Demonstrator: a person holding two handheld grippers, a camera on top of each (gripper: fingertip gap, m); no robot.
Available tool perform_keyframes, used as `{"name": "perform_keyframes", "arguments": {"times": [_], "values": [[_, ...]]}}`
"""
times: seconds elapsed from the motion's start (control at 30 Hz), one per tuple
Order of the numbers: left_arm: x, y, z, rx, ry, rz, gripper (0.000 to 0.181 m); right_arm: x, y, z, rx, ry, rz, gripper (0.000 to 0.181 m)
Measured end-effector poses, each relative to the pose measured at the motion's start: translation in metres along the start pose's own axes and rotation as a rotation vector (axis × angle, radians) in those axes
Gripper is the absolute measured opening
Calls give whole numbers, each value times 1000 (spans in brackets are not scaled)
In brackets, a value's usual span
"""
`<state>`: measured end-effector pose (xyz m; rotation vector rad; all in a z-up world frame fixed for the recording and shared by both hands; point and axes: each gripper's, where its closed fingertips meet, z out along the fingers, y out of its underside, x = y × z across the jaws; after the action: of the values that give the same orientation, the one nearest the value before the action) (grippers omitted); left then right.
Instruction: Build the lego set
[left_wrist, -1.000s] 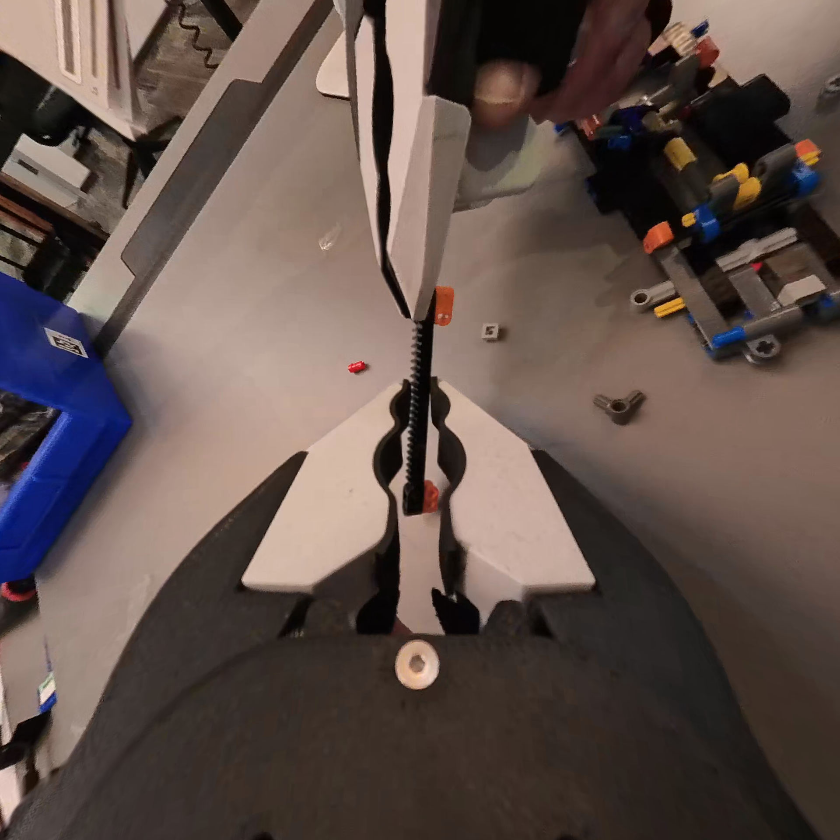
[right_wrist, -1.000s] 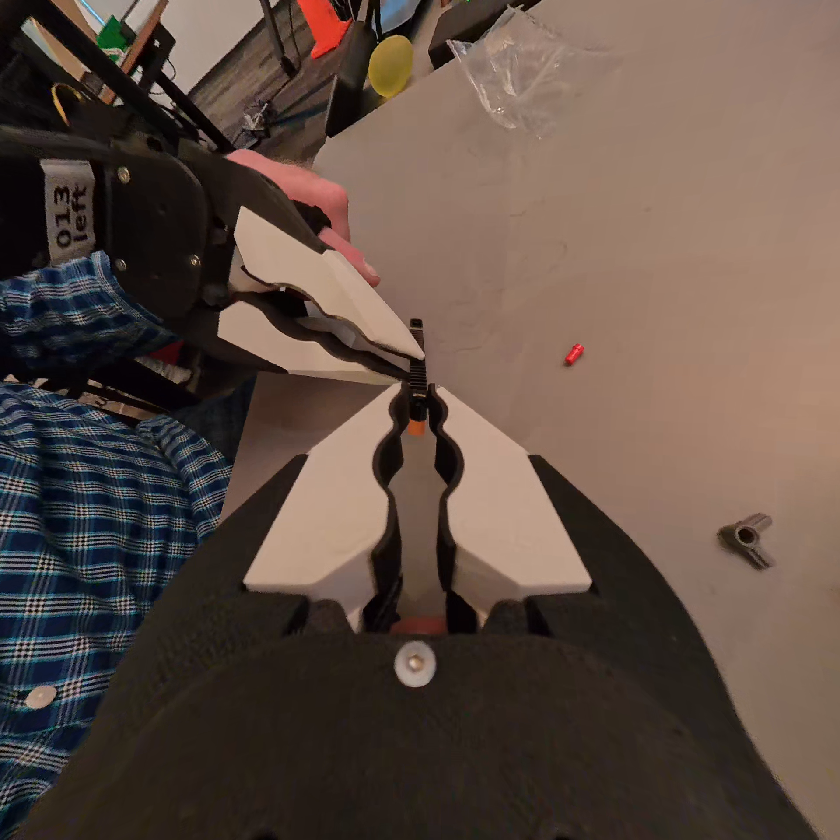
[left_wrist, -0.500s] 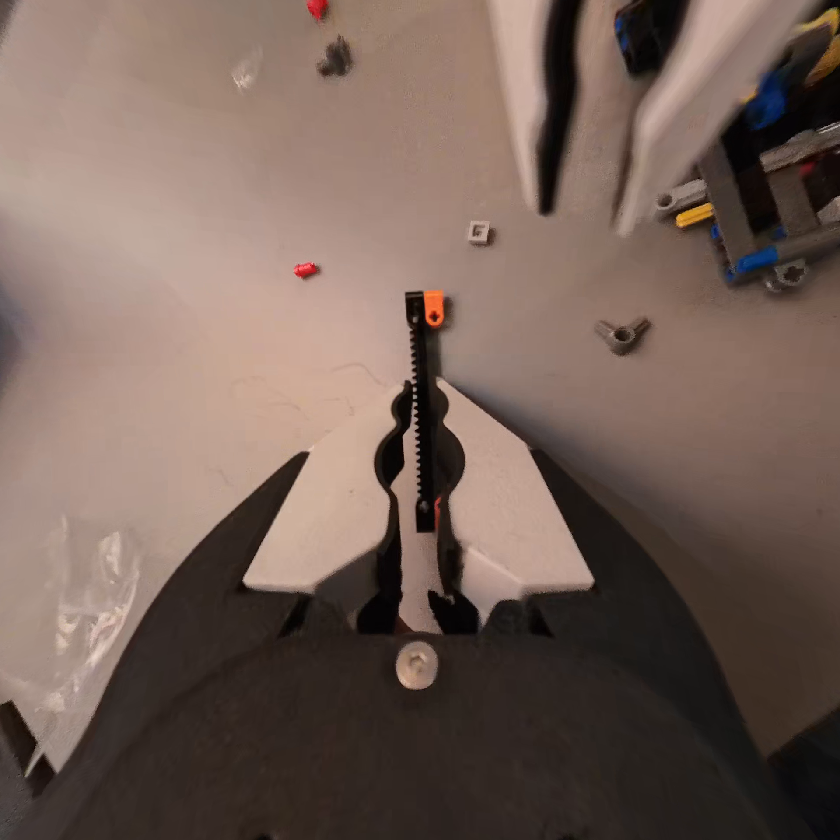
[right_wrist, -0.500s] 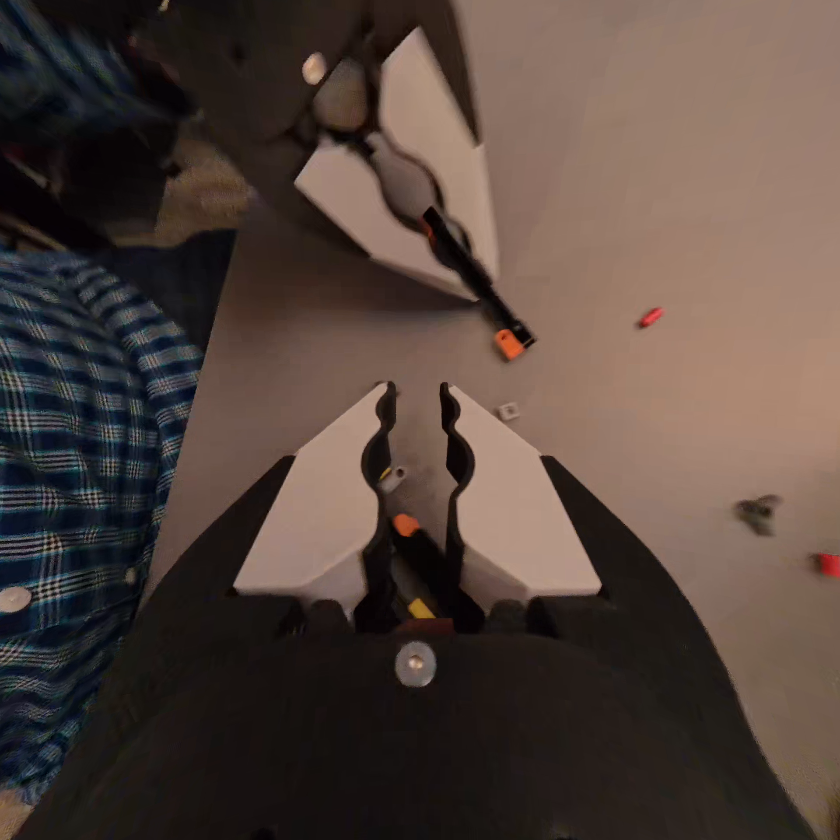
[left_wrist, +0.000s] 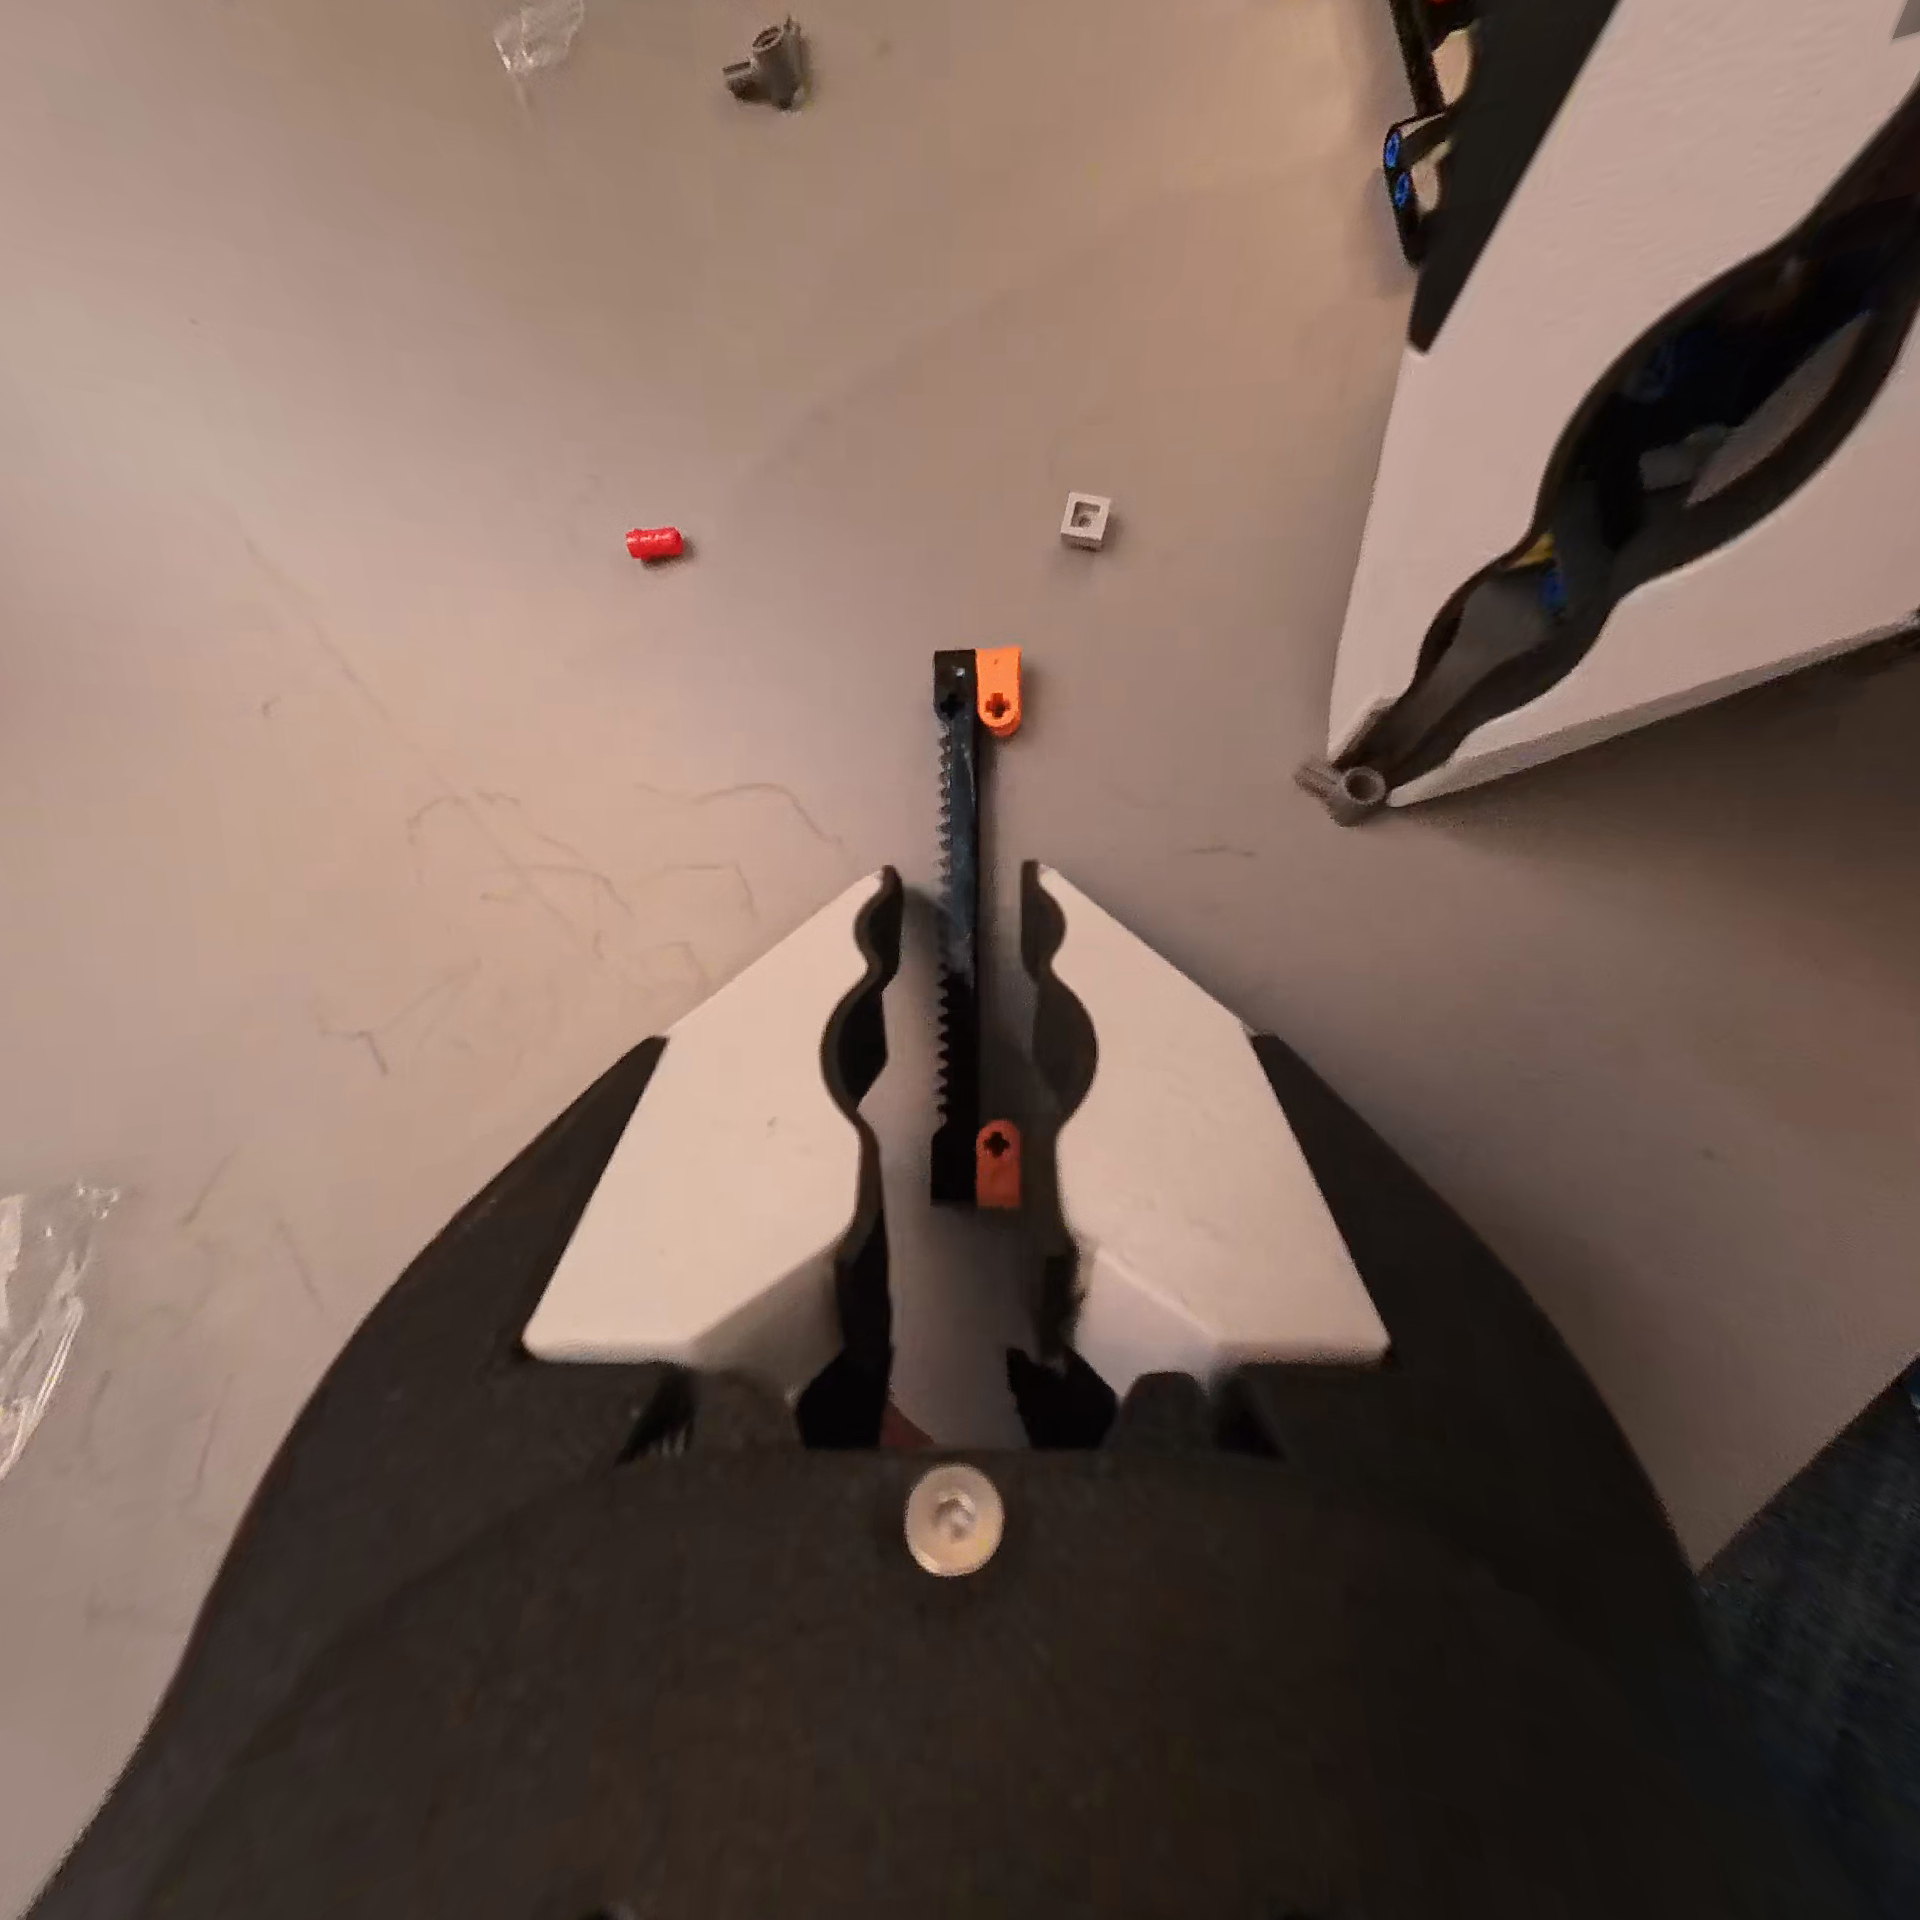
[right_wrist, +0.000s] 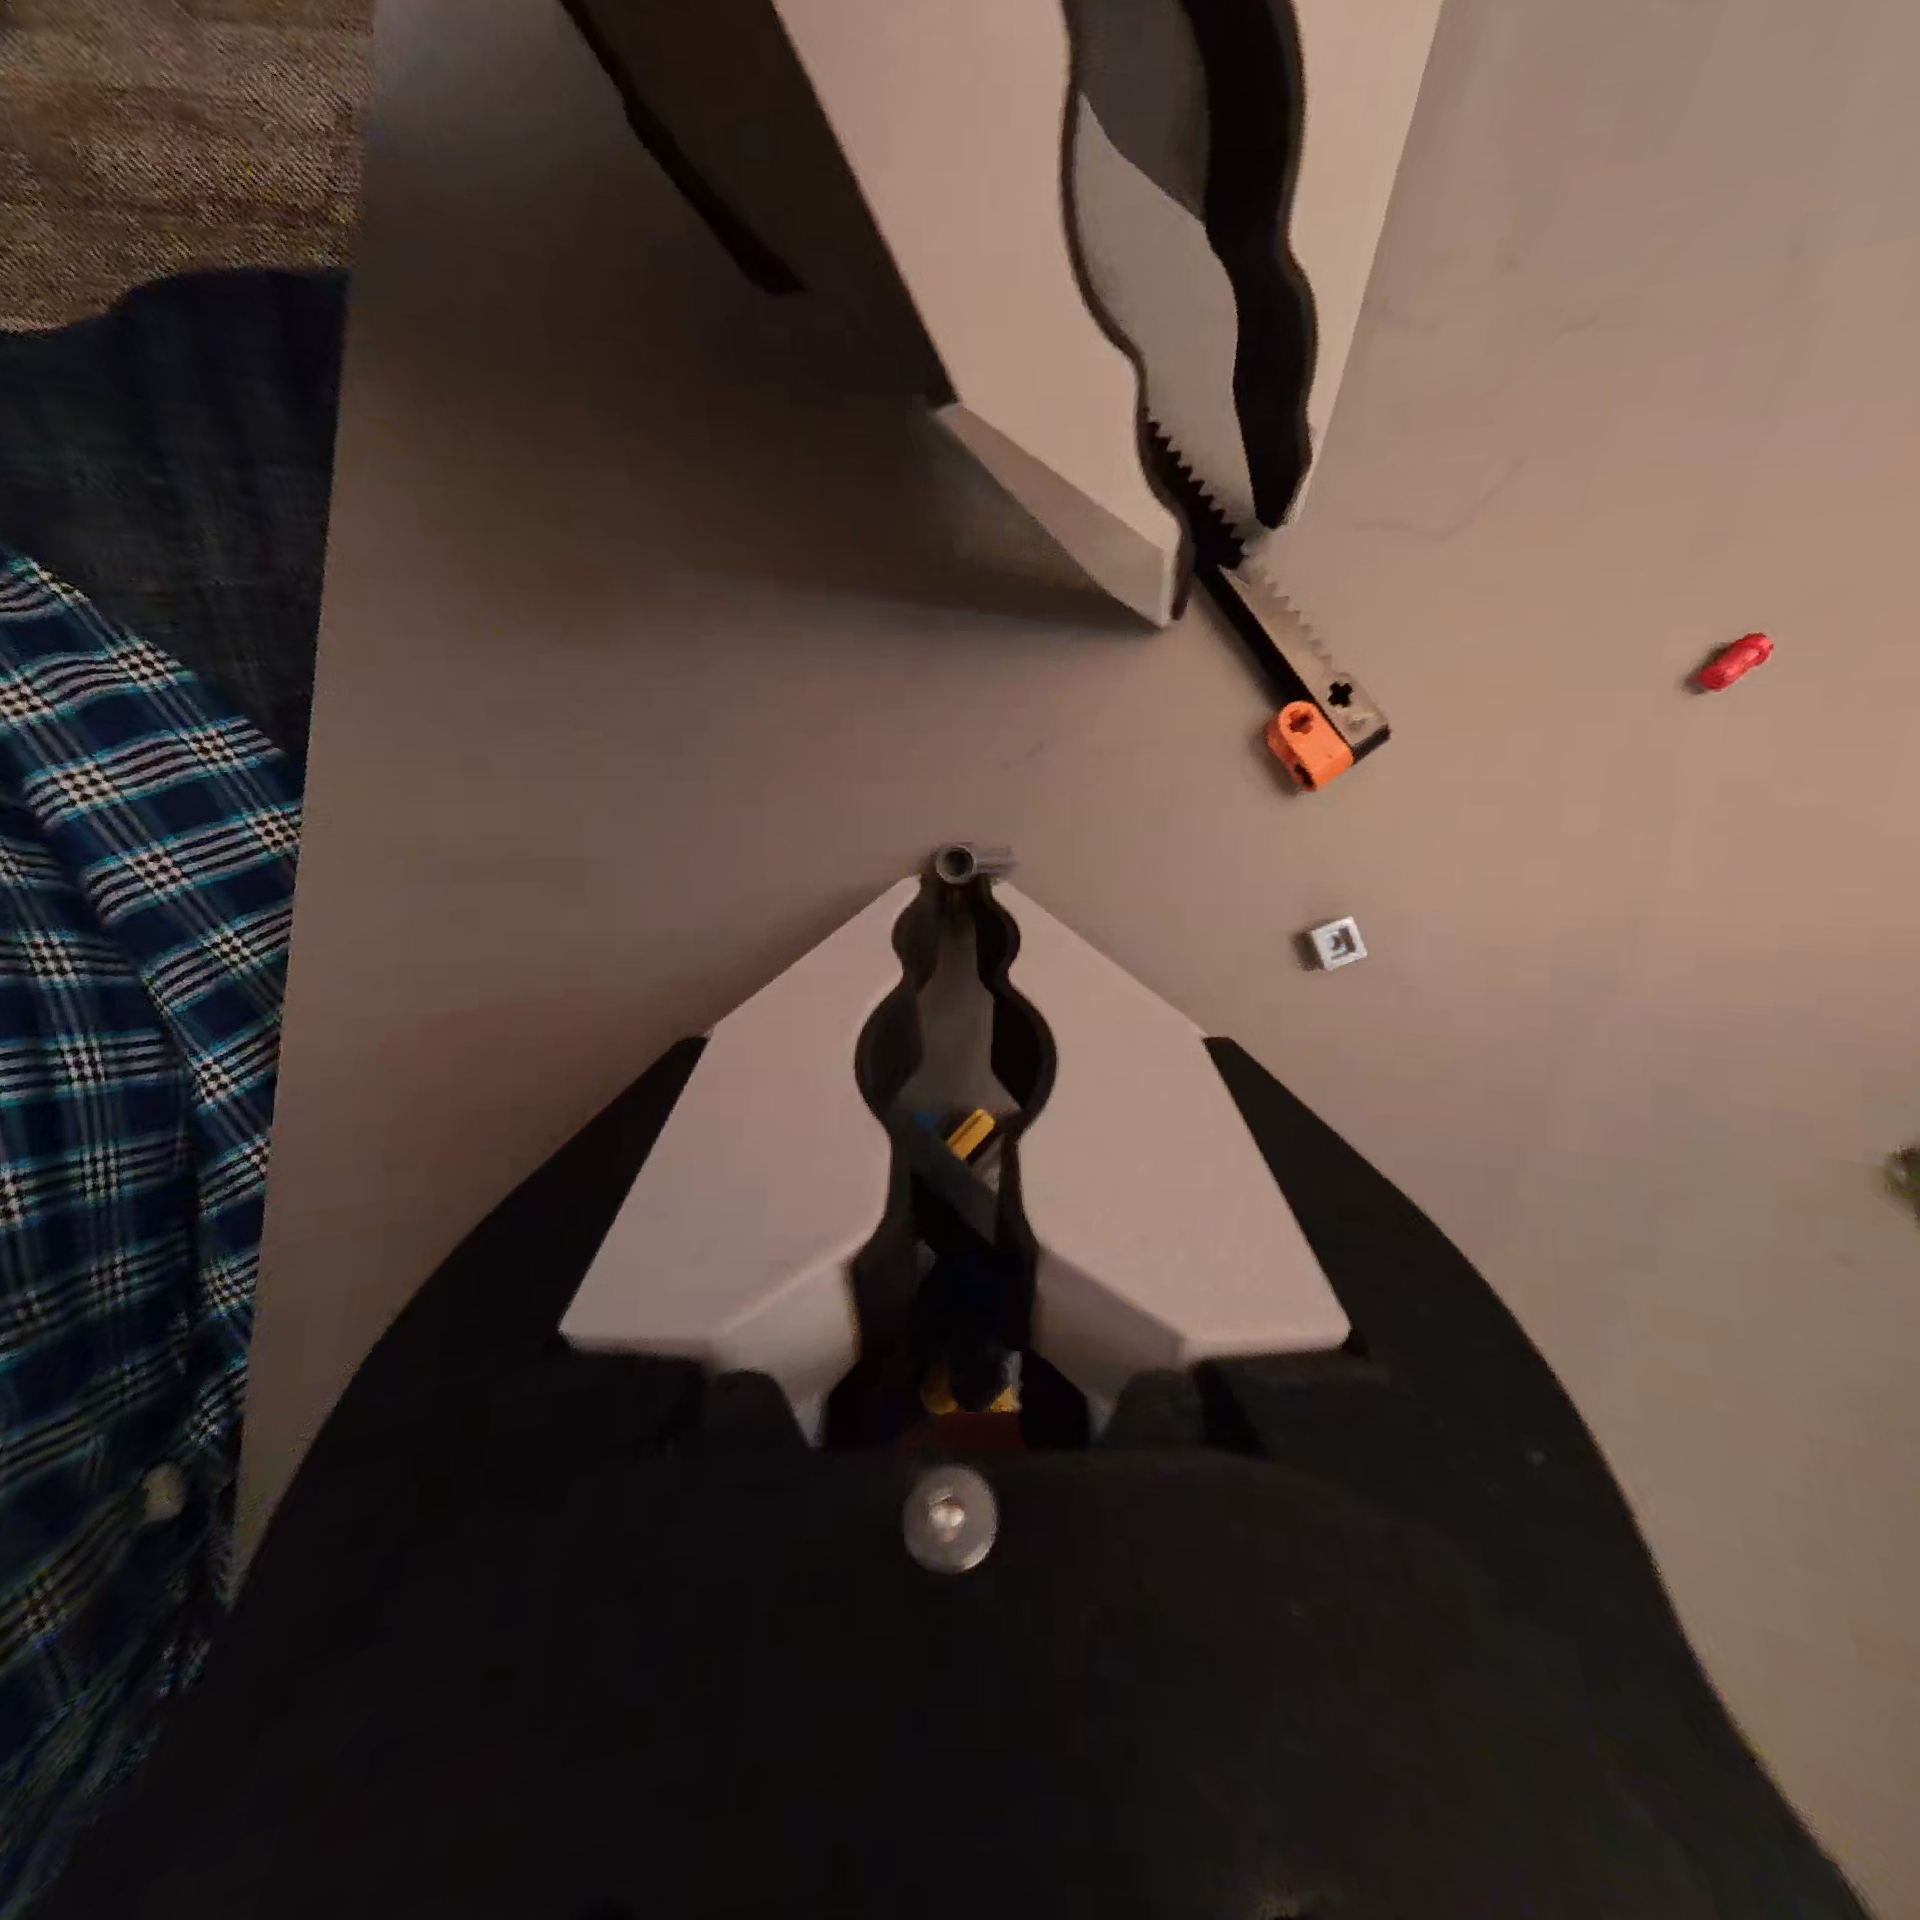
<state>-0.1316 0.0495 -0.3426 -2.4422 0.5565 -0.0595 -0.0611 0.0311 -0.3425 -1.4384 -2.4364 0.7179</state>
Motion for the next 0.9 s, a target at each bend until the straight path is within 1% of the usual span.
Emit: {"name": "perform_keyframes", "arguments": {"times": [0.03, 0.13, 0.2, 0.33, 0.4, 0.47, 0.53, 0.67, 0.77, 0.83, 0.9], "values": [[0, 0, -1, 5, -8, 13, 26, 0, -1, 0, 6, -12, 6, 3], [3, -7, -8, 44, -39, 101, 28, 0, -7, -4, 63, -73, 54, 3], [13, -14, -13, 77, -36, 173, 29, 3, -12, -11, 102, -106, 84, 3], [31, -33, -20, 146, -69, 353, 31, 8, -22, -31, 200, -223, 143, 2], [37, -43, -23, 196, -99, 428, 26, 10, -25, -40, 238, -293, 172, 2], [43, -53, -24, 240, -113, 466, 23, 10, -25, -45, 256, -358, 185, 2], [47, -58, -24, 255, -135, 514, 21, 9, -24, -49, 259, -418, 193, 2], [55, -64, -19, 273, -152, 560, 9, 7, -24, -55, 260, -516, 188, 2], [53, -66, -19, 293, -163, 545, 8, 9, -24, -57, 257, -559, 193, 2], [51, -67, -19, 290, -161, 509, 8, 12, -25, -58, 264, -564, 195, 2], [48, -66, -17, 277, -154, 465, 8, 16, -26, -57, 264, -521, 181, 4]]}}
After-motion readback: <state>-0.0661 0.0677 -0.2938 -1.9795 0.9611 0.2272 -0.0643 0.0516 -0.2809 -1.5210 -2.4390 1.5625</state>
